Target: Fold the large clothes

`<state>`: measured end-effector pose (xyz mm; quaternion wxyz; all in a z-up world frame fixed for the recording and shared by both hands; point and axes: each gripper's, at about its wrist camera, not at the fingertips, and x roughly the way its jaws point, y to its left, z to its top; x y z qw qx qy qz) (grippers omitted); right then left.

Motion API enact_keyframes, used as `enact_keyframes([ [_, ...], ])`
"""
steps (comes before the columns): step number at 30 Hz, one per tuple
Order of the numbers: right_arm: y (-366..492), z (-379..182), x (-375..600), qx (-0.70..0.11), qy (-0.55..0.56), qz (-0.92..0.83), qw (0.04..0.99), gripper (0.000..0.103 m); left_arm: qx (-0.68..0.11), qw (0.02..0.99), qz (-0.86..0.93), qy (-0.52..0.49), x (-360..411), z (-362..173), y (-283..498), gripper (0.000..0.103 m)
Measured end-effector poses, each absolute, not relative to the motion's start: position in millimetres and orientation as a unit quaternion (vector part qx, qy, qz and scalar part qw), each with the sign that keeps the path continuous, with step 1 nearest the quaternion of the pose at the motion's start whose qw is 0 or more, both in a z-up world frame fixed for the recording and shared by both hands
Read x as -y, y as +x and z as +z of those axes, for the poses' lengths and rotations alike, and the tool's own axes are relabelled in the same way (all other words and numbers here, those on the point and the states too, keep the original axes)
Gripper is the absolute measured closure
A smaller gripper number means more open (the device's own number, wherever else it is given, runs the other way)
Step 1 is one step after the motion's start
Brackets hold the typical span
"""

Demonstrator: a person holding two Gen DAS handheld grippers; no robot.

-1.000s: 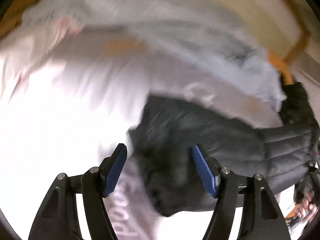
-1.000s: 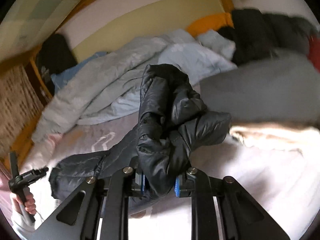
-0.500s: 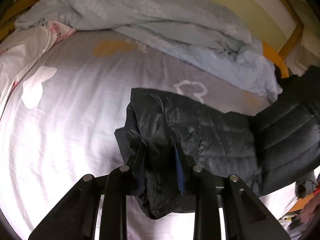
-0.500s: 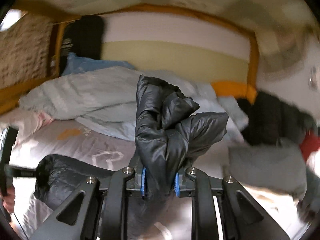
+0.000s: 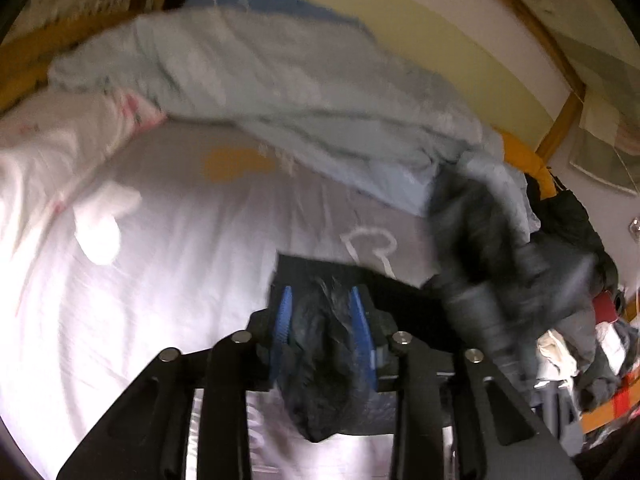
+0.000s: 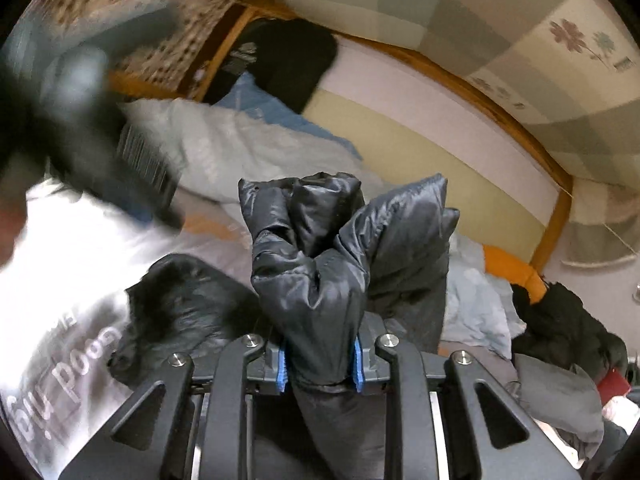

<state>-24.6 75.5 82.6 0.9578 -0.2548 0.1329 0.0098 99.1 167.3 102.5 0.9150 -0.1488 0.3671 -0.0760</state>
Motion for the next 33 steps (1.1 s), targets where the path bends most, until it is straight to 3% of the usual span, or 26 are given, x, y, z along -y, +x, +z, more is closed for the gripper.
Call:
enact_keyframes([
  [7, -24, 48, -100, -0.121, -0.292, 0.001, 0.949, 0.078, -0.342, 0.926, -0.053, -0.153, -188, 114, 90, 0.066],
  [10, -26, 39, -107, -0.112, -0.294, -0.008, 0.949, 0.076, -0.342, 0.928, -0.050, -0.138, -185, 113, 93, 0.058],
  [15, -32, 31, -109, -0.112, -0.294, -0.003, 0.949, 0.065, -0.347, 0.929, -0.046, -0.117, -176, 110, 94, 0.057],
  [17, -36, 34, -105, -0.115, -0.279, 0.015, 0.953, 0.047, -0.341, 0.932, -0.052, -0.113, -174, 112, 92, 0.057],
  [18, -39, 35, -103, -0.116, -0.268, 0.025, 0.956, 0.045, -0.335, 0.934, -0.055, -0.111, -173, 114, 90, 0.055],
  [19, -42, 36, -101, -0.116, -0.259, 0.030, 0.958, 0.045, -0.329, 0.936, -0.057, -0.107, -172, 116, 88, 0.051],
  [21, -48, 39, -98, -0.114, -0.251, 0.038, 0.960, 0.045, -0.319, 0.940, -0.061, -0.099, -167, 119, 84, 0.032],
  [22, -52, 40, -95, -0.112, -0.246, 0.039, 0.962, 0.045, -0.311, 0.944, -0.061, -0.096, -164, 121, 82, 0.030],
  [33, -63, 83, 15, -0.119, -0.068, -0.060, 0.989, 0.046, -0.244, 0.950, -0.187, -0.054, -111, 134, 64, 0.022],
])
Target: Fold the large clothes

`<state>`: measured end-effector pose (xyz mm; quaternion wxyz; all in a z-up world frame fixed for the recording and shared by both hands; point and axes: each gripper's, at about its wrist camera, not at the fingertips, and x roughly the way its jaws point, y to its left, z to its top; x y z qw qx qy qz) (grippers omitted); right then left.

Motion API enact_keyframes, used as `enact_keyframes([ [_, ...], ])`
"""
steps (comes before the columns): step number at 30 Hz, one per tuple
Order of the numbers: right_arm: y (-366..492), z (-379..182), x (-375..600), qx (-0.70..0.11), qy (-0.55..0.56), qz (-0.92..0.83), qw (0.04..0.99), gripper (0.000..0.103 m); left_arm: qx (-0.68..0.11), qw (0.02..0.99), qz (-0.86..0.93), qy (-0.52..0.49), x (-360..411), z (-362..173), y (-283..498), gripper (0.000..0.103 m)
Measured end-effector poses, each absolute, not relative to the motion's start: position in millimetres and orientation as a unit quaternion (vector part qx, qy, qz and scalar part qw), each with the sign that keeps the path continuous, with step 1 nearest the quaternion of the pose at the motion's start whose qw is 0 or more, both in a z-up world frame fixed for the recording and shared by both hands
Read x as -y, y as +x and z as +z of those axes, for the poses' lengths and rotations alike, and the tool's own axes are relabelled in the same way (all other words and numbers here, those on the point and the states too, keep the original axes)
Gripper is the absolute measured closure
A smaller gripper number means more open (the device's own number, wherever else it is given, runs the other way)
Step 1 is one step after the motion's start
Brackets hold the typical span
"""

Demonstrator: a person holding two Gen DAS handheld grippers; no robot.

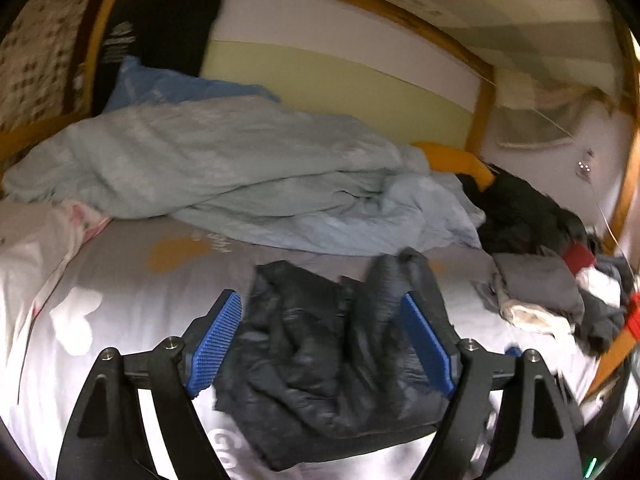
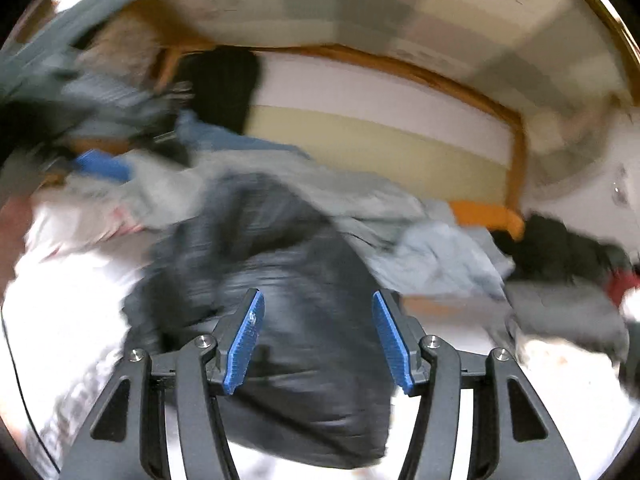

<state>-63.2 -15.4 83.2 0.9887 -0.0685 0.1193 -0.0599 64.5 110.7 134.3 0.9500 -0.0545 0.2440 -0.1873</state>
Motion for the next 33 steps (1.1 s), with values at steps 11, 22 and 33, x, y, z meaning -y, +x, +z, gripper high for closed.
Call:
enact_keyframes([
  [11, 26, 50, 84, -0.289, 0.178, 0.110, 0.934, 0.078, -0.258, 0.955, -0.141, -0.033, -87, 130, 71, 0.022],
  [22, 40, 33, 48, -0.317, 0.148, 0.187, 0.918, 0.078, -0.288, 0.942, -0.172, 0.021, -63, 118, 76, 0.074],
  [33, 21, 59, 76, -0.291, 0.085, 0.056, 0.951, 0.078, -0.411, 0.911, -0.037, -0.002, -86, 53, 139, 0.076],
])
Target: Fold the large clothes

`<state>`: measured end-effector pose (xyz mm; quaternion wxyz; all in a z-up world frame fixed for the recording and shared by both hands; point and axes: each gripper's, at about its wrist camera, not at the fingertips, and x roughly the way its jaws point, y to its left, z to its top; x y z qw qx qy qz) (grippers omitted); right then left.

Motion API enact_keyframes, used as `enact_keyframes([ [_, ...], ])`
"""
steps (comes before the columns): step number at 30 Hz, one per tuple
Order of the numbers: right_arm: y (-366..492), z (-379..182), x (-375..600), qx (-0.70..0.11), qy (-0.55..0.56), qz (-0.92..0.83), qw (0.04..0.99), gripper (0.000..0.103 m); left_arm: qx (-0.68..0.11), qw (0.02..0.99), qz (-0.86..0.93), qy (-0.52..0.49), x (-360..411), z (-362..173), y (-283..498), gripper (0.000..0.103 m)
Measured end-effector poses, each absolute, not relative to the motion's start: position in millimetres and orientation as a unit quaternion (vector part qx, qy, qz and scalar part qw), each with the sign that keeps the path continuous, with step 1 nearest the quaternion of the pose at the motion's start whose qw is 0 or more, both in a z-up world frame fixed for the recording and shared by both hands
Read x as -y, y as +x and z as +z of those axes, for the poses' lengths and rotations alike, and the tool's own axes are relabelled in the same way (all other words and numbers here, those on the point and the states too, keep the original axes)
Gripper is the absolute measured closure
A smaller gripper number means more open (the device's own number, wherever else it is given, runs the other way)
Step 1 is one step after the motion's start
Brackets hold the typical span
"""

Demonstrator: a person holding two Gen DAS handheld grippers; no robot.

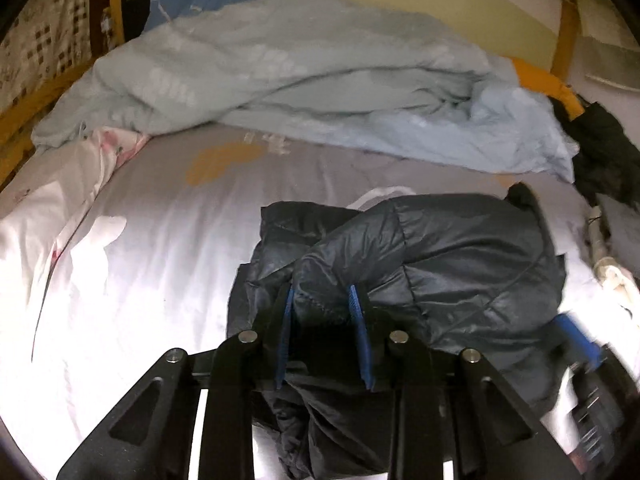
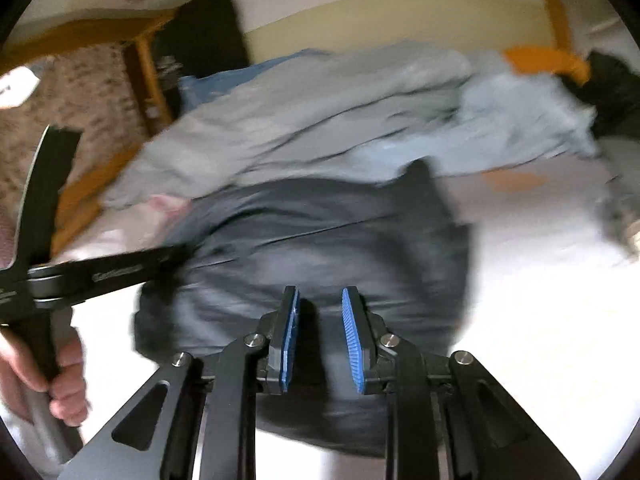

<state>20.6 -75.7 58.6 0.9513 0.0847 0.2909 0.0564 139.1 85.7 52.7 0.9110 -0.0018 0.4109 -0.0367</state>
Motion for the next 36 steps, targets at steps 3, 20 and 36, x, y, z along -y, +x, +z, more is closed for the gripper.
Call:
enact_keyframes([
  [3, 26, 53, 99, -0.296, 0.124, 0.039, 0.946, 0.078, -0.430, 0.902, -0.027, -0.010, -91, 40, 144, 0.076],
  [20, 61, 10, 86, -0.370, 0.039, 0.015, 0.928, 0.074, -0.470, 0.875, -0.065, -0.091, -103, -6, 165, 0.075],
  [36, 28, 47, 137, -0.369, 0.153, 0.032, 0.916, 0.025, -0.437, 0.897, -0.028, -0.063, -95, 41, 98, 0.019],
])
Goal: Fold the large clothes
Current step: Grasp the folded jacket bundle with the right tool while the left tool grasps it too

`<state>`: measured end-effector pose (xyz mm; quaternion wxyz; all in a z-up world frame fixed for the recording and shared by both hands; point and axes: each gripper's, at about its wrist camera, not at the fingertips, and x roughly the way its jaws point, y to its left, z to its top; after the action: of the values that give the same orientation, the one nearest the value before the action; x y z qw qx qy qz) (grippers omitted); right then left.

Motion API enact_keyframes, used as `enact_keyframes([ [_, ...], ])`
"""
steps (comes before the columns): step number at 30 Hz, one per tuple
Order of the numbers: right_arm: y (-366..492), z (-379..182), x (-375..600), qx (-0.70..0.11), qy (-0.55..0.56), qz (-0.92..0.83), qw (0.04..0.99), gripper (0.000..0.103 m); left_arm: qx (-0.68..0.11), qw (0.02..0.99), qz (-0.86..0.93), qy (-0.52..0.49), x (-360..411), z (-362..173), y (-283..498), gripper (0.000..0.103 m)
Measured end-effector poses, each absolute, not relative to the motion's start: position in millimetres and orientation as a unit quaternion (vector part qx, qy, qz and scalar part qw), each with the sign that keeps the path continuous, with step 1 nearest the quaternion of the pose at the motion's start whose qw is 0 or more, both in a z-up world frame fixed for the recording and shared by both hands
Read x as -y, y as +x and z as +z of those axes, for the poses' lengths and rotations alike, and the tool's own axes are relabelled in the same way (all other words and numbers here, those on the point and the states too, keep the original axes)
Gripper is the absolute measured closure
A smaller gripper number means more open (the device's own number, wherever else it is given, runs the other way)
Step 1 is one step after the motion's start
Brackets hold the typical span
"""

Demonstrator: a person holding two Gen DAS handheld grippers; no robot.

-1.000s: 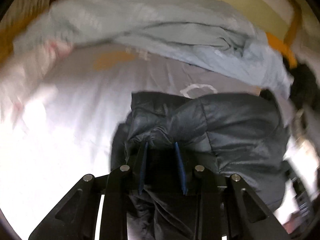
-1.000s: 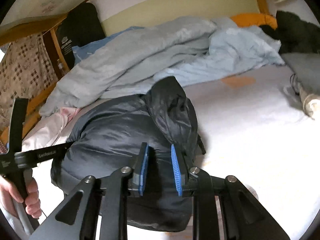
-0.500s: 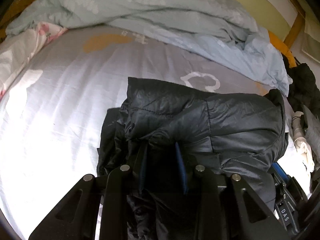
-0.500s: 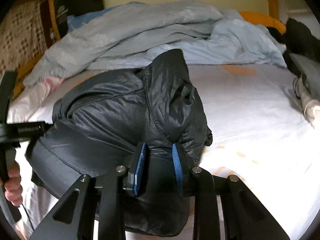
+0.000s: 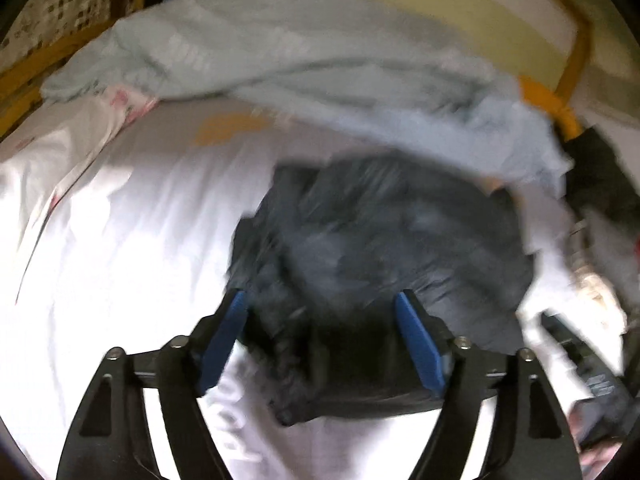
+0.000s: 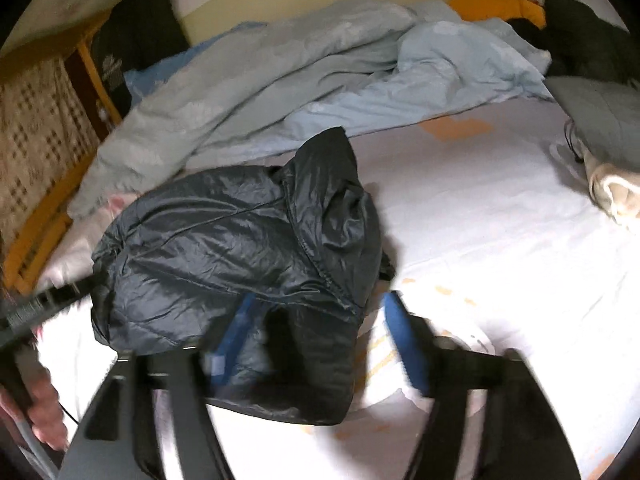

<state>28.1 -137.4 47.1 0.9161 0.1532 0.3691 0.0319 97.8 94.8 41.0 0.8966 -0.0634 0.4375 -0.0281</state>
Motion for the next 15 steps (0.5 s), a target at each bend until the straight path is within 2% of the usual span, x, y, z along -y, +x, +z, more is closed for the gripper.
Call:
enact_keyframes([
  [2, 31, 42, 140, -0.375, 0.164, 0.036, 0.912, 0.018, -0.463, 0.883, -0.011, -0.078, -101, 20, 102, 0.009],
  [3, 33, 37, 141, -0.381, 0.172, 0.042, 0.908, 0.018, -0.475, 0.874, -0.008, -0.103, -109, 12, 101, 0.005],
  [7, 47, 10, 143, -0.419, 0.212, 0.087, 0.879, 0.017, -0.491, 0.851, -0.029, -0.187, -125, -10, 102, 0.005],
  [10, 57, -9, 147, -0.436, 0.248, 0.109, 0.858, 0.013, -0.504, 0.844, -0.050, -0.175, -117, -18, 107, 0.005],
  [15, 69, -26, 145, -0.447, 0.247, 0.143, 0.848, 0.013, -0.513, 0.833, -0.066, -0.196, -114, -40, 115, 0.002],
])
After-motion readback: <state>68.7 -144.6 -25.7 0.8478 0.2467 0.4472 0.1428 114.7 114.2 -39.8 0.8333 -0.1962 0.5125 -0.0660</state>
